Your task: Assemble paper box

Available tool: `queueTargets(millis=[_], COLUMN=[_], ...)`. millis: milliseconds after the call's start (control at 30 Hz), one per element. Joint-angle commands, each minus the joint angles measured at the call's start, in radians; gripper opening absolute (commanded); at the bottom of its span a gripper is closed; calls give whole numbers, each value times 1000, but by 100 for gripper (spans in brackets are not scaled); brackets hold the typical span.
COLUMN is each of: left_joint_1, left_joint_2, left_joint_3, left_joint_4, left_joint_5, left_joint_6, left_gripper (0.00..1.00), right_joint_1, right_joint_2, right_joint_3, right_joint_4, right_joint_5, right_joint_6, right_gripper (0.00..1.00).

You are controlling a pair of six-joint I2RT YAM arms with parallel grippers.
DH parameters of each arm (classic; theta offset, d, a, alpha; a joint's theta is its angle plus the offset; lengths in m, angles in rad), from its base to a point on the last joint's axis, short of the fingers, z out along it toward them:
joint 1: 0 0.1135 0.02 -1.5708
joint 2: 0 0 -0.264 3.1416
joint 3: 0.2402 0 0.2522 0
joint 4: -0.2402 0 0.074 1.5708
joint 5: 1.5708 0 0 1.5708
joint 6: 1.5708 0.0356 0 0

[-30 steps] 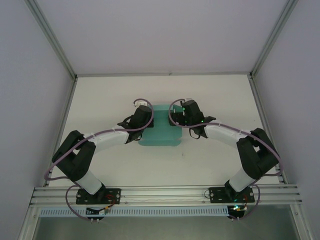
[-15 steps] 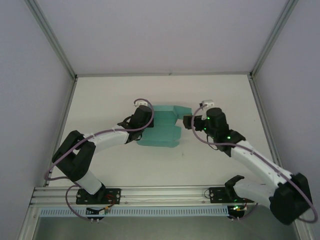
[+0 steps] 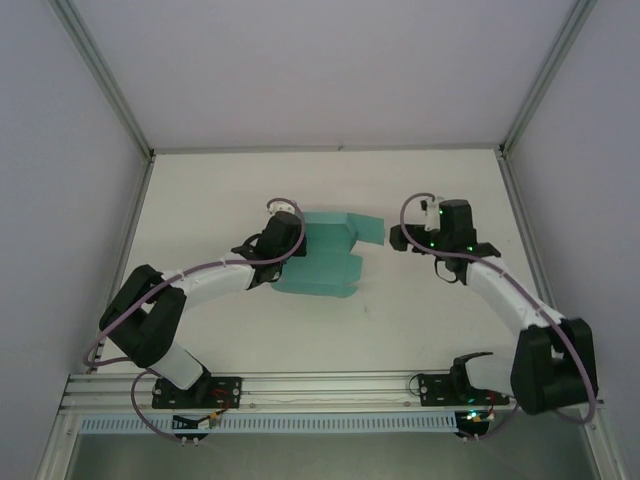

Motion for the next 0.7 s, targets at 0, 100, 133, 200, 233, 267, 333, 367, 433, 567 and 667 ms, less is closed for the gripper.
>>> queueTargets(millis=[0,100,133,200,233,267,333,367,433,567,667], left_joint_1=[7,7,6,7,7,7,8,7,7,7,7], left_joint_2=[-19,-6,0,14,19,24,33,37,43,47,45], left_joint_3=[2,3,4,12,16,22,28,33,40,44,45], left_joint_4=[3,8,11,9,8,6,6,4,0,-4,-5], left_joint_5=[17,10,10,15,20,25,32,34,32,40,49], left_joint_6=[13,13,12,9,8,7,6,5,2,-5,-6], left_gripper=[0,0,0,0,0,0,0,0,0,0,0], right_joint_1=[3,4,5,7,10,15,28,38,64,122,162], right_joint_2=[40,63,64,69,71,77,92,101,122,175,215], right_joint_3=[48,55,52,43,40,41,51,58,78,121,149], right_joint_4=[-4,5,12,25,31,31,22,19,5,4,31], right_joint_5=[-216,-359,-397,-464,-482,-495,-519,-526,-538,-539,-487], right_joint_6=[-107,-161,-169,-188,-194,-201,-216,-222,-241,-264,-252], right_gripper=[92,89,88,86,86,84,81,78,74,69,65])
